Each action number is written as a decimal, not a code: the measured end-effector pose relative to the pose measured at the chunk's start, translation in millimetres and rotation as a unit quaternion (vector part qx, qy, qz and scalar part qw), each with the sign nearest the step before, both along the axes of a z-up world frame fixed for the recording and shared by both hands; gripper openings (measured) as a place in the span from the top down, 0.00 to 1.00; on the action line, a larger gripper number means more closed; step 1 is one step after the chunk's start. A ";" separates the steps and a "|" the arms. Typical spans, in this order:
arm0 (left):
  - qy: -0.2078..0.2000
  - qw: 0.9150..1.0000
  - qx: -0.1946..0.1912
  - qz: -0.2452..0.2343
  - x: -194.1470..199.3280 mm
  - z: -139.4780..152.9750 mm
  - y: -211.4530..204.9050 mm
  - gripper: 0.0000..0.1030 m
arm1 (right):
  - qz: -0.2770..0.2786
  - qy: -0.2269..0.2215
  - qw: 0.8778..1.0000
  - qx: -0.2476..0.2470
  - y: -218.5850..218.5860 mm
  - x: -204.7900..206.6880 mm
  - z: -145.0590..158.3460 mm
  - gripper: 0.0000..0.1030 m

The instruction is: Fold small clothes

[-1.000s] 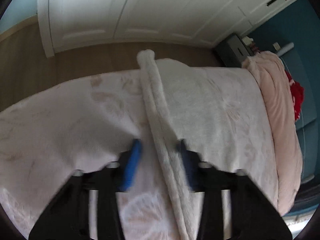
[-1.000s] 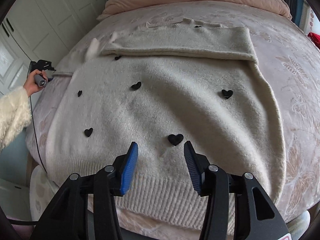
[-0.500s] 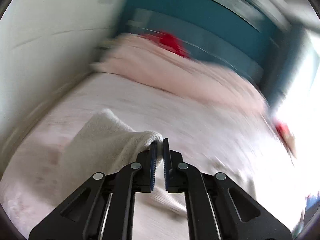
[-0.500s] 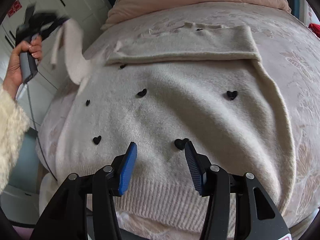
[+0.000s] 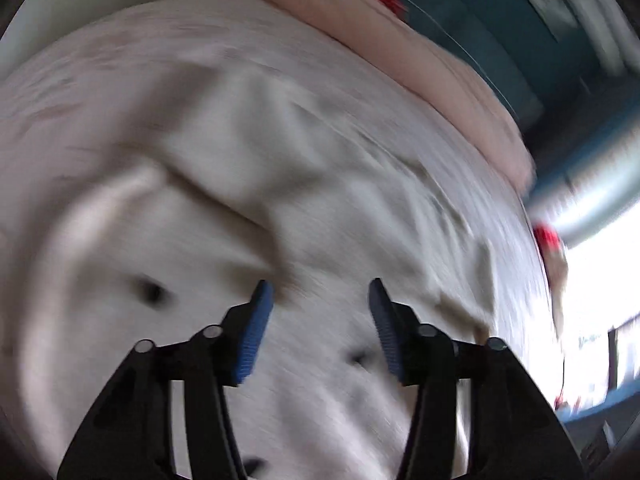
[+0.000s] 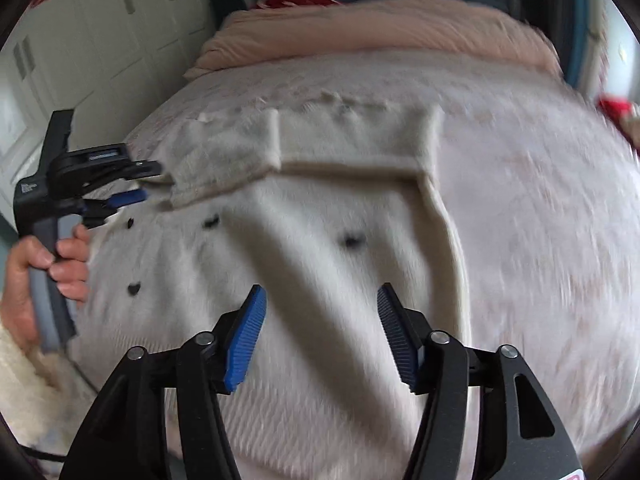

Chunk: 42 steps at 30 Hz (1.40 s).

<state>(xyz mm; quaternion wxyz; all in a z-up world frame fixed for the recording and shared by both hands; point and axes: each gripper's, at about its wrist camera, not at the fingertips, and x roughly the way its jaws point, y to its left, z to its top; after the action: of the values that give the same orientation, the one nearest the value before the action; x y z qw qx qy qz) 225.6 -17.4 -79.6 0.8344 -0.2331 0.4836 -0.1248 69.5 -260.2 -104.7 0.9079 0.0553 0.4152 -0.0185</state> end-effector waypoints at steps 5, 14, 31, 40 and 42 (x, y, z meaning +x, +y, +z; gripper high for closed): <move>0.049 0.996 -0.006 0.078 57.1 -9.1 52.9 0.49 | 0.137 -0.047 0.979 -0.142 71.8 64.8 3.9 0.37; 0.115 0.981 -0.092 0.125 91.3 -43.9 64.6 0.50 | 0.305 0.005 0.919 -0.250 179.2 164.5 -52.8 0.40; 0.082 0.983 -0.060 0.153 85.2 -45.0 79.7 0.71 | -0.160 0.021 0.949 0.269 -152.9 160.3 -66.2 0.85; 0.083 0.974 -0.086 0.192 89.8 -39.0 78.1 0.51 | -0.155 -0.029 0.932 0.325 -139.9 167.9 -62.6 0.50; 0.076 0.975 -0.072 0.197 90.3 -36.9 78.7 0.79 | -0.154 -0.011 0.942 0.299 -134.5 180.5 -62.7 0.93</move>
<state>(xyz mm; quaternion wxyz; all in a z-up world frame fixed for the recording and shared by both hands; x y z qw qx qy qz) 315.9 61.3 -116.5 0.7847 -0.3921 0.4794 0.0258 250.0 -394.7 -167.4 0.8399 0.3880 0.3782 -0.0328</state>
